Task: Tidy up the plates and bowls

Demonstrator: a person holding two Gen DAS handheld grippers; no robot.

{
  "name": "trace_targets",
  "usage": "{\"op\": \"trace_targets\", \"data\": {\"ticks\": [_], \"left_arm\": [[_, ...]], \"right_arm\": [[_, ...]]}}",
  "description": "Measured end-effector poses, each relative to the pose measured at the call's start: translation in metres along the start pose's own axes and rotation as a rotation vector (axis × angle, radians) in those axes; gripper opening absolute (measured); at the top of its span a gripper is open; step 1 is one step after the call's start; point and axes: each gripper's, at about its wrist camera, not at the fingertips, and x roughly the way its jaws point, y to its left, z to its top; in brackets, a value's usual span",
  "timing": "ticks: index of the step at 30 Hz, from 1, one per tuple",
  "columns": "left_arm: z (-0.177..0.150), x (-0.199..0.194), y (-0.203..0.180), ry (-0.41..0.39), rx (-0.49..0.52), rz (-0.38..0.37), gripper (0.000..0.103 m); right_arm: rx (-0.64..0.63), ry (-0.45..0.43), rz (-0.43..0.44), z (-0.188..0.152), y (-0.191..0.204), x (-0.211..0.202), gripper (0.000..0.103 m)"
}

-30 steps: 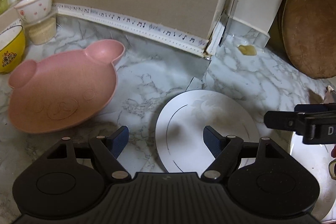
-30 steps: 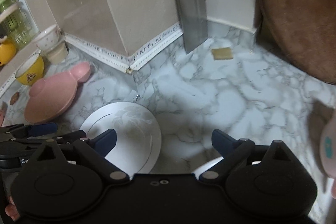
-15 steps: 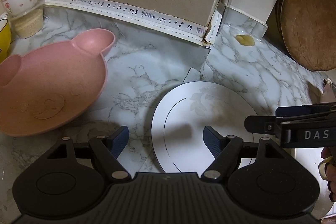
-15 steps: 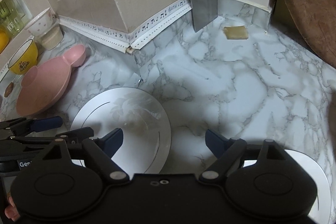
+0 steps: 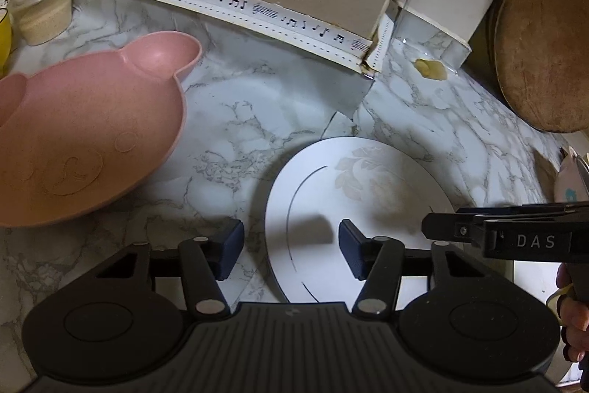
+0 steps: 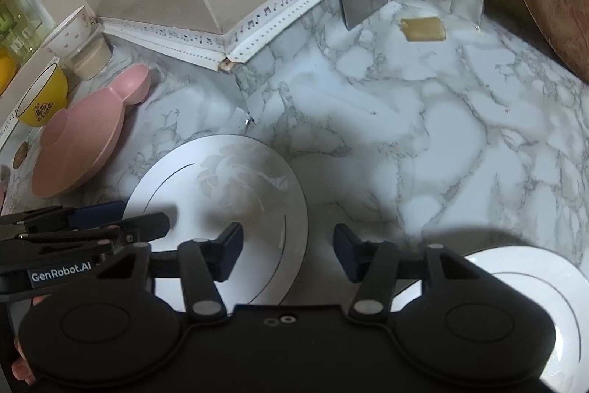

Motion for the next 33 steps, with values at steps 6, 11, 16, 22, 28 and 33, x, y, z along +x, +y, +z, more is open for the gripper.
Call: {"op": "trace_targets", "data": {"ticks": [6, 11, 16, 22, 28, 33], "left_arm": [[0.003, 0.001, 0.007, 0.013, -0.045, -0.055, 0.034], [0.005, 0.001, 0.015, 0.016, -0.090, -0.061, 0.022], [0.004, 0.000, 0.020, 0.019, -0.122, -0.083, 0.020], [0.002, -0.006, 0.017, 0.006, -0.121, -0.109, 0.020], [0.004, -0.019, 0.008, -0.012, -0.111, -0.131, 0.020], [0.010, -0.033, -0.001, -0.030, -0.107, -0.157, 0.020]], "right_arm": [[0.024, 0.001, 0.015, 0.000, -0.003, 0.000, 0.040], [0.027, -0.002, 0.023, -0.001, -0.002, 0.001, 0.027], [0.039, -0.013, -0.003, -0.003, -0.003, 0.000, 0.018], [0.053, -0.032, -0.015, -0.004, -0.004, -0.007, 0.016], [0.094, -0.043, -0.017, -0.006, -0.009, -0.022, 0.016], [0.127, -0.072, -0.011, -0.006, -0.014, -0.041, 0.016]]}}
